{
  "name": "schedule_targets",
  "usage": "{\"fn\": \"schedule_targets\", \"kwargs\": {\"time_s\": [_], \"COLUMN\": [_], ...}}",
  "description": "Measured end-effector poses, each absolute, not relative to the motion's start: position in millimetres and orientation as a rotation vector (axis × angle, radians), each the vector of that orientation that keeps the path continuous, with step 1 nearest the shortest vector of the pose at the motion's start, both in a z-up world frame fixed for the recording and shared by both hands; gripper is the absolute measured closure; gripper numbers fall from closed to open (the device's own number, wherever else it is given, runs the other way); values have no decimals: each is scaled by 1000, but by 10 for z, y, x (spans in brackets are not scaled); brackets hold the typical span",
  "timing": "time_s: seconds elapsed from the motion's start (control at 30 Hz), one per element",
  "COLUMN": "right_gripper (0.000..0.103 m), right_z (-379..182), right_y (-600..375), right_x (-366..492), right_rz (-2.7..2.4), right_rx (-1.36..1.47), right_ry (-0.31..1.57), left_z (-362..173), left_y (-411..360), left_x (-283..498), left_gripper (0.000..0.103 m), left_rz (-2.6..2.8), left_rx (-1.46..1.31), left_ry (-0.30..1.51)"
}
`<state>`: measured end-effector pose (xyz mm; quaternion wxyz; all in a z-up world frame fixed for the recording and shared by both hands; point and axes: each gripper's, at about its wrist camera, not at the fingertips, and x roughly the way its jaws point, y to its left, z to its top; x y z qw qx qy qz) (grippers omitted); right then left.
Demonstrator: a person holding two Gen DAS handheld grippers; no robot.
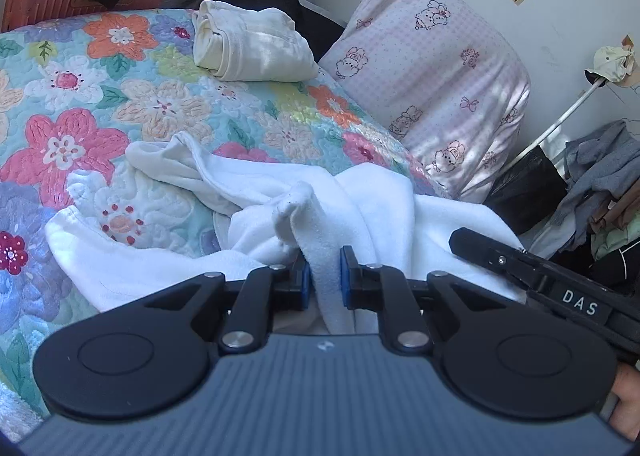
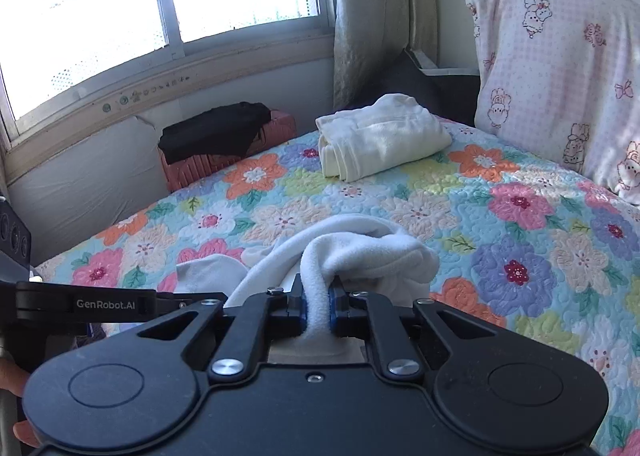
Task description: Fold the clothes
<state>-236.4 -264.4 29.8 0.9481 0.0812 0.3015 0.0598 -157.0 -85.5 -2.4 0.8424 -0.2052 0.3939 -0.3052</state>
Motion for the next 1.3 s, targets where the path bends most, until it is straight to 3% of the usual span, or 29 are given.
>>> {"fn": "schedule_targets", "kwargs": {"time_s": [0.23, 0.6, 1.03, 1.3], "right_gripper": [92, 92, 93, 94], "right_z": [-110, -619, -559, -146], "right_y": [-2929, -3840, -3819, -4119], "right_x": [-2835, -3272, -3302, -3139], "right_rz": [45, -139, -255, -273], "right_rx": [147, 253, 108, 137], "right_ry": [592, 613, 542, 433], "left_z": [-265, -248, -266, -8], "left_y": [-1540, -1859, -1324, -1205], "left_x": [-1822, -2029, -1716, -1364], "left_gripper": [91, 92, 92, 93], "left_rz": [-605, -612, -587, -626], "left_rx": [-312, -215, -284, -359], "left_ry": [913, 798, 704, 633]}}
